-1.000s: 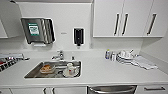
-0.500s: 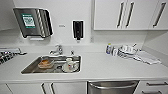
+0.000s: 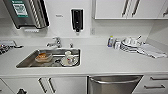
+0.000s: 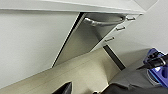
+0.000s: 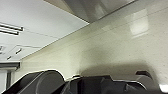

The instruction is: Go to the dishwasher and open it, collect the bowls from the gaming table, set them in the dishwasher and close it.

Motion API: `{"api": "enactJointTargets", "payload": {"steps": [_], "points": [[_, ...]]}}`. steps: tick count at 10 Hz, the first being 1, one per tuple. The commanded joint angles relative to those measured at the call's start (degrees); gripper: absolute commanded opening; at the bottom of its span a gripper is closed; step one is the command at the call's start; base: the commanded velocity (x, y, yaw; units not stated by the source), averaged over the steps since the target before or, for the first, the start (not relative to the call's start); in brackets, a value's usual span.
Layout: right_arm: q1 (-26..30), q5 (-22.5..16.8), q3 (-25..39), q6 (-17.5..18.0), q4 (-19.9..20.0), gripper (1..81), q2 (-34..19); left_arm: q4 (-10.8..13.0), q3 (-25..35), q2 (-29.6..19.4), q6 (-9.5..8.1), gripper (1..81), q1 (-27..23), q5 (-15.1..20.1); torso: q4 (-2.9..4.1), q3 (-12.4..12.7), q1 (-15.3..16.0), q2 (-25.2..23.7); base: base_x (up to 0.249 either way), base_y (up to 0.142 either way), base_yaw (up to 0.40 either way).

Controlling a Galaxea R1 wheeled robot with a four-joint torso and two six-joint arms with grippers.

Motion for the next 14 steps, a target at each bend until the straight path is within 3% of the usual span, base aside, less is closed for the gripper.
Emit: {"api": "enactJointTargets", "payload": {"steps": [1,5,8,9,10,14], "points": [[5.54,-2.48,3.75,0.34,0.57,81.1,-4.59,-2.26,2.29,-4.63,0.21,81.1,-6.81,4.00,0.00,0.04,3.56,-5.51,0.000,0.000,0.000],[7.75,-2.56,8.14,0.86,0.57,81.1,-7.58,-3.84,5.02,-6.30,0.21,81.1,-10.85,5.75,0.00,-0.70,8.30,-13.14,0.000,0.000,0.000],[8.45,-2.92,8.67,4.03,0.31,81.1,-8.37,-4.11,4.85,-4.55,0.21,81.1,-11.11,6.02,0.00,-0.70,12.24,-19.50,0.000,0.000,0.000],[8.71,-3.54,8.85,4.03,0.39,81.1,-8.37,-4.02,4.76,-4.55,0.30,81.1,-11.11,6.37,0.00,-6.09,13.38,-21.31,0.000,0.000,0.000],[8.89,-3.62,9.11,4.03,0.14,81.1,-8.29,-4.02,4.58,-4.81,0.30,81.1,-11.11,6.37,0.00,-1.07,10.47,-16.96,0.000,0.000,0.000],[12.40,-4.32,12.18,5.69,0.39,81.1,-9.60,-4.11,3.71,-4.90,0.21,81.1,-11.11,6.37,0.00,-3.83,11.19,-17.77,0.000,0.000,0.000]]}}
